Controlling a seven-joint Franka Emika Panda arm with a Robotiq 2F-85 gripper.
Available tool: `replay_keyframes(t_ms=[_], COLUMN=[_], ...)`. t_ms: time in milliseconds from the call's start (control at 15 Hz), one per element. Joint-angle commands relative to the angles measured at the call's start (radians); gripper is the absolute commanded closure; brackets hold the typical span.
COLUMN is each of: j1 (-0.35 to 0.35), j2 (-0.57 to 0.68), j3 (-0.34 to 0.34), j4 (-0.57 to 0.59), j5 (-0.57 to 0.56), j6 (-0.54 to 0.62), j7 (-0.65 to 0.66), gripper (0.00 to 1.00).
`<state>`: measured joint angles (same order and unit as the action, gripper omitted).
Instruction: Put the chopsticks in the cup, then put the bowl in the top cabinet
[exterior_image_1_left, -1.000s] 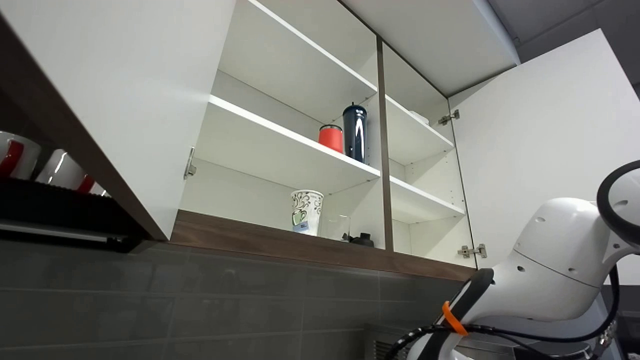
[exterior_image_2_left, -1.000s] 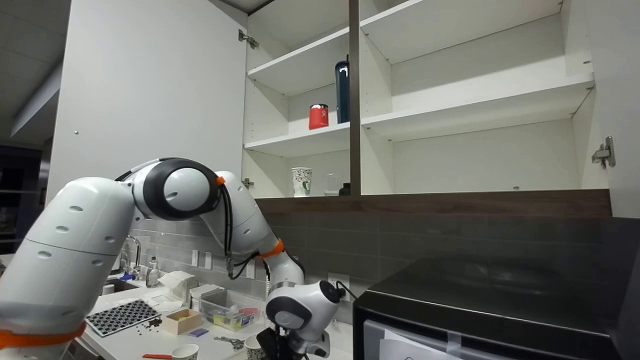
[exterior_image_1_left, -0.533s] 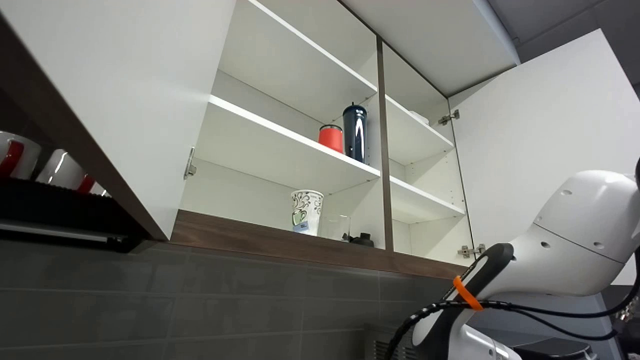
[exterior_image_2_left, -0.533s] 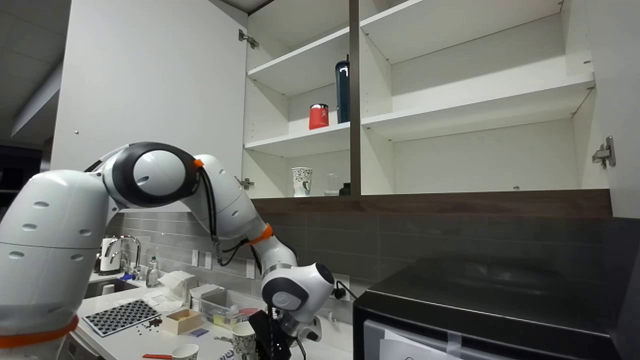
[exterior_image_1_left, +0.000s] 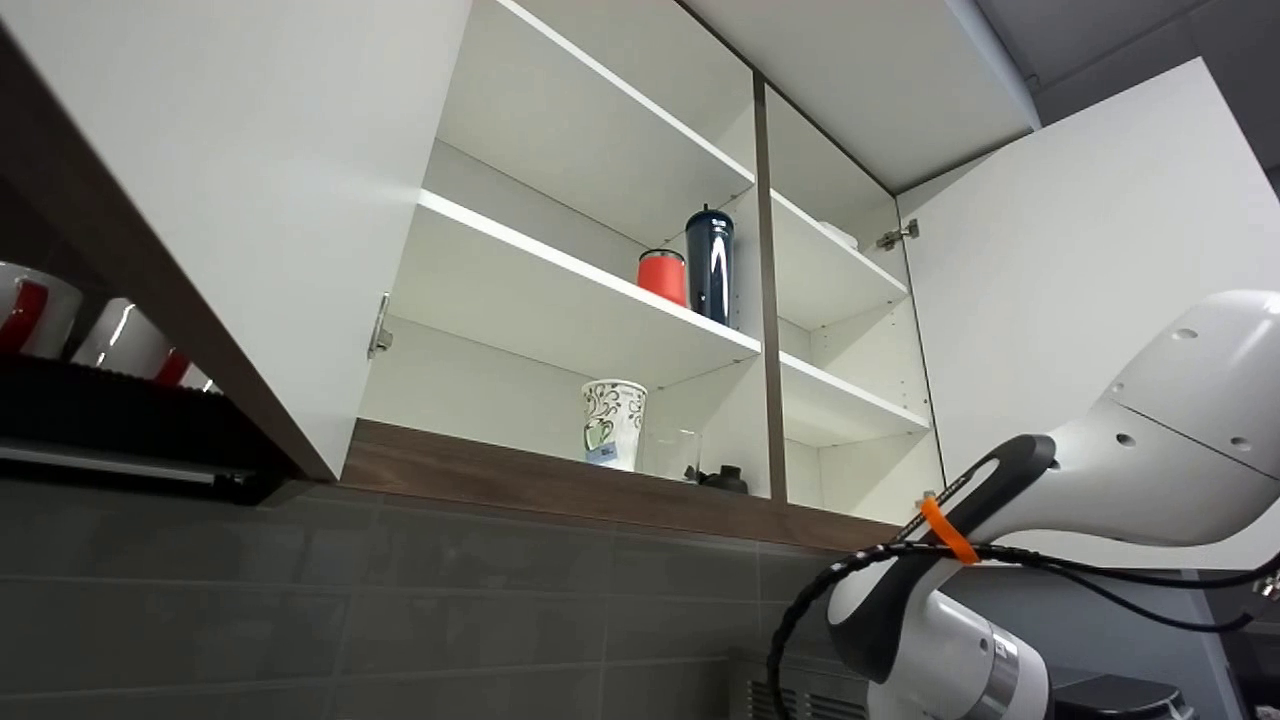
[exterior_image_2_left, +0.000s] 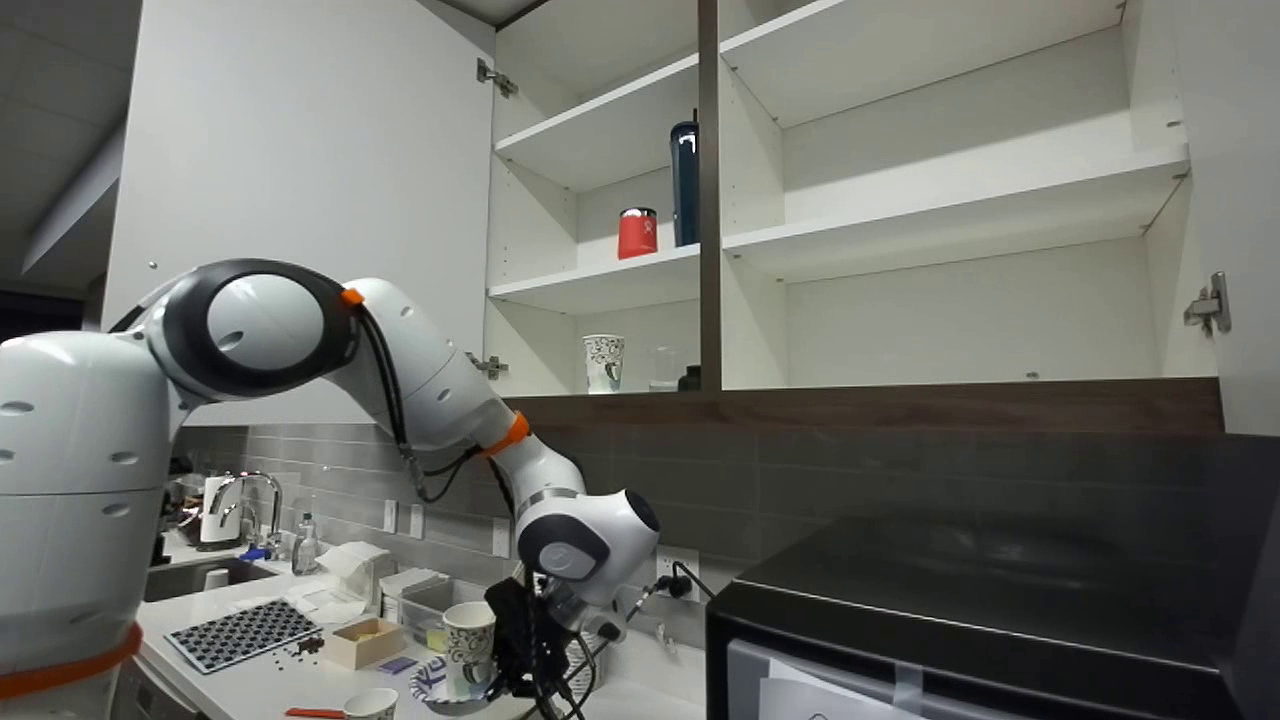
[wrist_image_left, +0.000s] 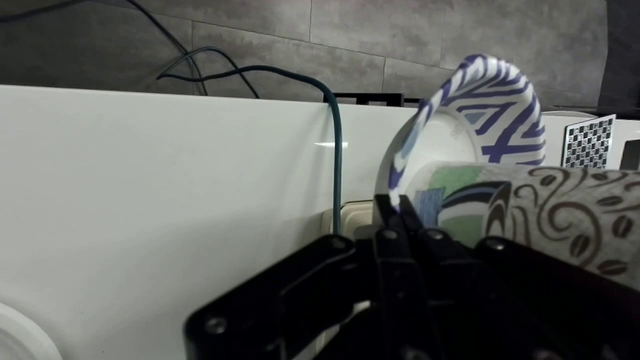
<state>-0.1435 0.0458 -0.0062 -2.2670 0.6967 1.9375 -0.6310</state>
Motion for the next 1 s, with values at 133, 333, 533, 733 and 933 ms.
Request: replay_keyframes(t_ms=[133, 333, 533, 733, 933], j1=[0.024, 0.024, 0.024, 0.030, 0.041], j2=[-0.012, -0.012, -0.012, -0.035, -0.094], j3=[-0.024, -0.025, -0.025, -0.024, -0.024], j4=[-0.009, -0.012, -0.012, -0.013, -0.009], j5=[-0.001, -0.001, -0.001, -0.014, -0.040], j6=[-0.003, -0.003, -0.003, -0.001, -0.030], j7=[0.003, 0.003, 0.003, 0.022, 0.049], gripper=[0.98, 0.98, 0.98, 1.00, 1.00])
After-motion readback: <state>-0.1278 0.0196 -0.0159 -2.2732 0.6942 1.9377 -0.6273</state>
